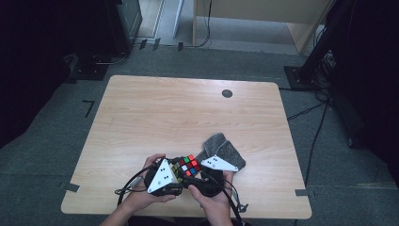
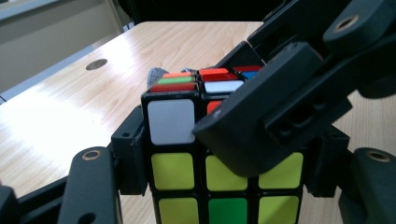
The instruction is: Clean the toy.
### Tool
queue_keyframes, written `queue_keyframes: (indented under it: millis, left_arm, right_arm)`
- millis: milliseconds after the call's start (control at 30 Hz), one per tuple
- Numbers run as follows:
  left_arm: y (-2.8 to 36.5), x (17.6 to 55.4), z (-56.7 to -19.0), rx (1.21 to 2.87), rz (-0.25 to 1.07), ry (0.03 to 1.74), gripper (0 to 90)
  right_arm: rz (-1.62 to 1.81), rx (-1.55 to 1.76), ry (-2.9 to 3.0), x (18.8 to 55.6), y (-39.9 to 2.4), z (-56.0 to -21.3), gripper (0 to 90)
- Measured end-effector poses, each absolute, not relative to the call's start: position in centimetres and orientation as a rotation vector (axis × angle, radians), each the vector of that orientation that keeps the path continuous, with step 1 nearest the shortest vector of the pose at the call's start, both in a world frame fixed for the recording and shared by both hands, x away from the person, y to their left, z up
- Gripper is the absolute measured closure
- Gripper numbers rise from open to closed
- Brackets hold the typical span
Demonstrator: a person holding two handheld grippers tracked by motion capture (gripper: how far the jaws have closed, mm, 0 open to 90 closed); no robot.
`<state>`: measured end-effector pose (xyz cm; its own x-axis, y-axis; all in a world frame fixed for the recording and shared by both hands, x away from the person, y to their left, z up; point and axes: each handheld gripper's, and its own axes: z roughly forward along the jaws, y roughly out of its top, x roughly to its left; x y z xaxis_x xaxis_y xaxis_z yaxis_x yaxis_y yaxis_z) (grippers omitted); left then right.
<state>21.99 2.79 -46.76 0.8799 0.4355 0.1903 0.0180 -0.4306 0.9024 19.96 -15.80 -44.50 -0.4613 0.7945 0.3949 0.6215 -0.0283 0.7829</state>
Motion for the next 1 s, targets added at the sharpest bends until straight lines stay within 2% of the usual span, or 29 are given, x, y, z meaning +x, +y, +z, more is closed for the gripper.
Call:
queue_keyframes:
  millis: [100,233,333,467,600,833,1000]
  left_arm:
    - [3.1,22.1,-46.7,1.966,0.482,0.337,33.6]
    - [4.2,23.2,-46.6,1.919,0.425,0.432,33.6]
    - [5.5,24.2,-46.3,1.857,0.374,0.532,33.6]
    - [7.6,25.7,-45.8,1.722,0.232,0.667,33.6]
    - [8.4,26.3,-45.5,1.622,0.146,0.757,33.6]
    - [7.1,25.6,-45.3,1.573,0.059,0.778,33.6]
    - [6.4,25.2,-45.3,1.567,0.026,0.776,33.6]
  right_arm:
    - [1.52,1.514,2.072,20.1,-15.9,-44.4,32.6]
    - [1.709,1.478,2.024,20.3,-17.2,-43.2,23.9]
    - [1.806,1.422,1.898,19.8,-18.5,-42.4,24.6]
    - [1.736,1.387,1.825,19.3,-18.7,-43.8,26.6]
    - [1.645,1.382,1.92,19.5,-16.9,-46.0,24.9]
    - [1.625,1.33,1.955,19.5,-14.2,-46.5,19.9]
    - [1.618,1.318,1.937,19.4,-13.9,-46.4,21.4]
